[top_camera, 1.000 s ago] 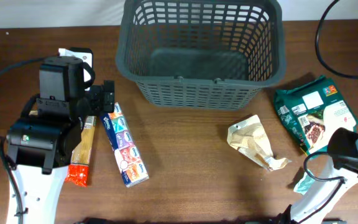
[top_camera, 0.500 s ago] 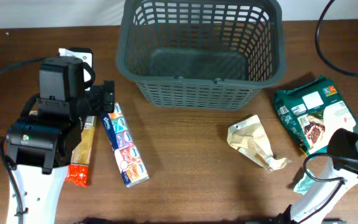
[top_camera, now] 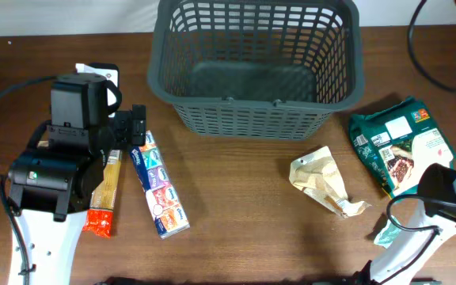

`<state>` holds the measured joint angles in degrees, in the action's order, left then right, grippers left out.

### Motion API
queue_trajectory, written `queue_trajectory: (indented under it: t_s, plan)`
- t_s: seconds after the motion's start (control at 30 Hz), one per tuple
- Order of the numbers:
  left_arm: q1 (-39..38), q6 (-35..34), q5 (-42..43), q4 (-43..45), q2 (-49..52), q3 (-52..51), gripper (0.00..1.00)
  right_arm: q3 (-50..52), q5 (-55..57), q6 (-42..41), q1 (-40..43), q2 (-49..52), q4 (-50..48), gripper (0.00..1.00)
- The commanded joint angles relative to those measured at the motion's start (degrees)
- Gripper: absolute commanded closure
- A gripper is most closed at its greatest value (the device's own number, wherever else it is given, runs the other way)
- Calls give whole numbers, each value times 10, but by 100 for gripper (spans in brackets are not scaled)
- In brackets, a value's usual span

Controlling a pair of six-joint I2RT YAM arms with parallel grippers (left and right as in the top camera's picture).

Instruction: Pack container

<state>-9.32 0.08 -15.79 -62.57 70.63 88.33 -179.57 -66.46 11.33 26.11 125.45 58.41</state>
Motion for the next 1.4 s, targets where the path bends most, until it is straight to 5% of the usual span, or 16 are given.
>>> queue_trajectory:
  t_s: [0.0,0.17,0.37,0.5,0.73,1.03,1.37]
  plan:
    - [2,9,4,0,-1,2,1,-1,15,-128,32,-28,-6,1]
    - [2,9,4,0,-1,2,1,-1,120,-140,83,-66,85,1]
    - [2,9,4,0,-1,2,1,-1,445,-137,136,-103,307,1]
    - [2,9,4,0,-1,2,0,4,508,-137,149,-96,389,1]
    - [2,9,4,0,-1,2,1,135,526,-186,149,-96,389,1]
    - [2,11,4,0,-1,2,1,438,611,-280,173,-96,373,1]
    - [2,22,4,0,-1,2,1,723,578,-369,184,-96,213,1]
